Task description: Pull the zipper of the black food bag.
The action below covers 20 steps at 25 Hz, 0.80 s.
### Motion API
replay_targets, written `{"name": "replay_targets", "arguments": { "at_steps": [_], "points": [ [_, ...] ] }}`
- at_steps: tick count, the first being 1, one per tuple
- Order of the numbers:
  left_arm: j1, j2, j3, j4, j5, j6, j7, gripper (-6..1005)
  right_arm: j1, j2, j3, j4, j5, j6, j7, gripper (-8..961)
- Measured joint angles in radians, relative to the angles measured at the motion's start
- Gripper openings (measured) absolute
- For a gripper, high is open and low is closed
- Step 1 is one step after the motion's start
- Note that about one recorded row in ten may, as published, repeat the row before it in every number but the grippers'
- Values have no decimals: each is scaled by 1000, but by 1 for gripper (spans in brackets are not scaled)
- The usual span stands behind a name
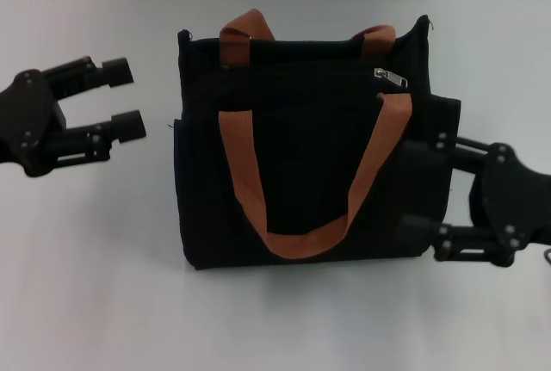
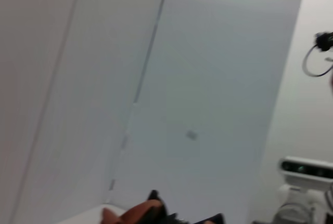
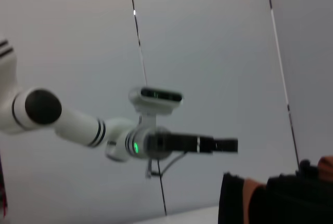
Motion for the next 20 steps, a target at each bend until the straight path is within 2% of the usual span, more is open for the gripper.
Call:
{"name": "replay_targets", "arguments": {
  "at_steps": [2, 3, 4, 8, 9, 11, 14, 16, 20],
  "points": [
    [-3, -5, 21, -2, -7, 19, -16, 753, 5, 0, -1, 6, -26, 13, -24, 817],
    [-4, -23, 61, -7, -5, 18, -1, 777, 6, 0, -9, 17, -36, 21, -54, 817],
    [-4, -23, 61, -7, -5, 18, -1, 800, 6, 0, -9, 17, -36, 21, -54, 817],
    [0, -85, 201, -53, 4, 9, 117, 823, 11, 1, -53, 64, -40, 80, -107, 817],
    [0, -85, 201, -53, 4, 9, 117, 824, 11, 1, -53, 64, -40, 80, -107, 817],
    [5, -105, 234, -90, 10, 5, 182, 824, 13, 1, -93, 94, -40, 128, -143, 817],
    [15, -119, 250, -152, 18, -15, 280, 819, 13, 1, -107, 118, -41, 156, -175, 817],
    [26, -122, 251, -220, 27, -52, 374, 819, 13, 1, -112, 144, -41, 179, -206, 817],
    [32, -124, 252, -275, 53, -112, 440, 819, 14, 2, -130, 175, -41, 203, -224, 816]
  ]
}}
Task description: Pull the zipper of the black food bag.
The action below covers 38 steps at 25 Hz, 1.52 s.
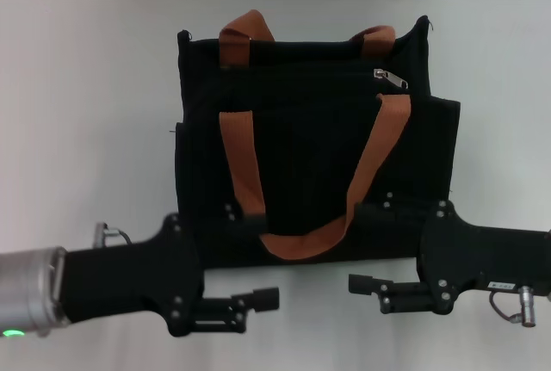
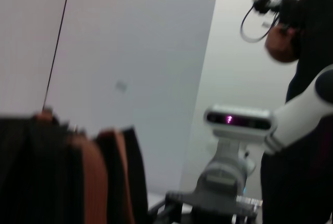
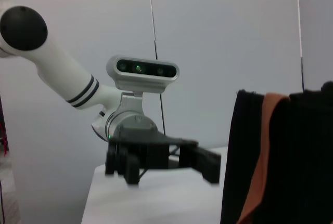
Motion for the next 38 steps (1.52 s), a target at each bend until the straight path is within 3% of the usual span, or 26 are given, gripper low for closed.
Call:
{"name": "replay_targets", "arguments": {
  "at_steps": [6, 23, 38],
  "points": [
    [-10, -4, 12, -42, 42, -90, 30, 818, 3, 3, -22, 26, 0, 38, -3, 816],
    [-22, -1, 84, -34, 42, -115, 29, 817, 1, 5, -36, 60, -12, 37, -13, 817],
    [-20, 10, 90, -29, 42, -110, 3, 816, -2, 5, -48, 64, -37, 48, -33, 817]
  ]
}}
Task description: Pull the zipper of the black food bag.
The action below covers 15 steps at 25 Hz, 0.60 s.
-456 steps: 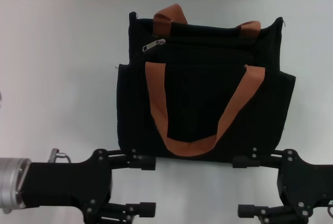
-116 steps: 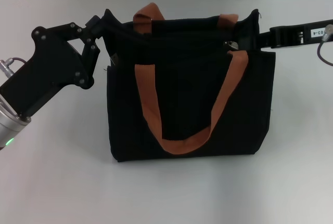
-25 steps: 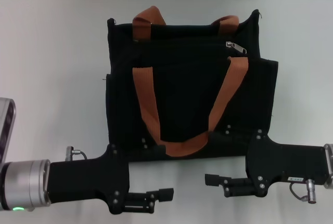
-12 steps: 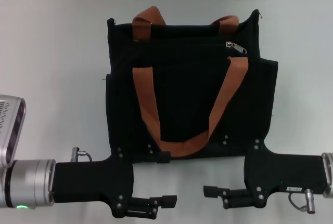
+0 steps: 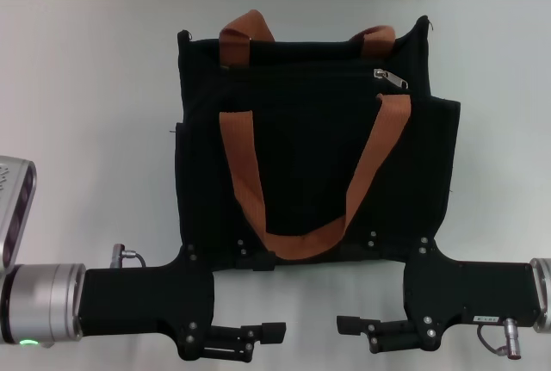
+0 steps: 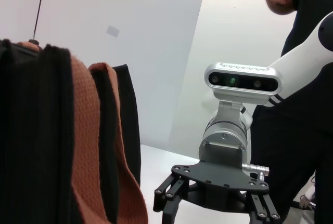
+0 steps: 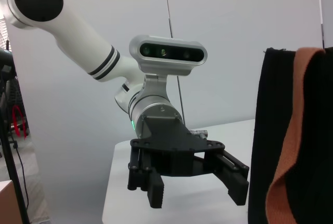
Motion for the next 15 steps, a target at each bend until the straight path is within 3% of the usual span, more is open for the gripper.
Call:
{"name": "replay_targets", "arguments": {
  "at_steps": [15],
  "points": [
    [1, 3, 1, 0, 0, -2, -1, 816, 6, 0, 0, 0, -2, 3, -8, 817]
  ]
}}
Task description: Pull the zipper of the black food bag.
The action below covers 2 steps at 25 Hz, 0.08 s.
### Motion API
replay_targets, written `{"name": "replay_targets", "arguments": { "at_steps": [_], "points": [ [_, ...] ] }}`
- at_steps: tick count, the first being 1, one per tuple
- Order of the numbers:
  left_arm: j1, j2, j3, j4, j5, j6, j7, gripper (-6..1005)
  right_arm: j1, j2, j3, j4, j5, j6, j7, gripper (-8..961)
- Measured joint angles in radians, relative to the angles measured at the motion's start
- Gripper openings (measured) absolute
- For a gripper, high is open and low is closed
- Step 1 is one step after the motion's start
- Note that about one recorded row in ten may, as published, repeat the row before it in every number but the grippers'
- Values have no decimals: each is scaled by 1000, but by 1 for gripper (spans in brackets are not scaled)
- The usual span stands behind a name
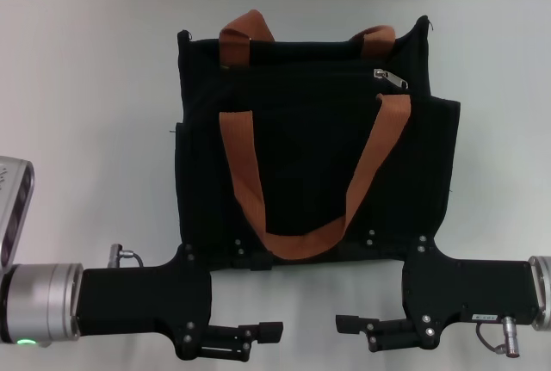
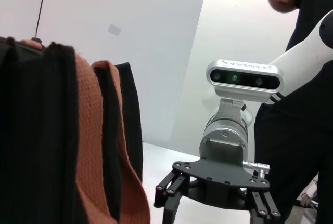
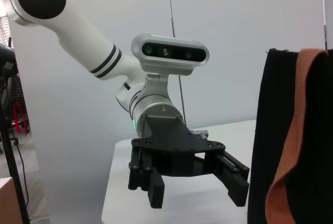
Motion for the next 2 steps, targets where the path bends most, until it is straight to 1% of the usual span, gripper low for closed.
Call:
{"name": "replay_targets", "arguments": {
  "at_steps": [2],
  "points": [
    [0, 1, 0, 0, 0, 0, 0, 816, 0, 0, 0, 0, 0, -1, 0, 817]
  ]
}}
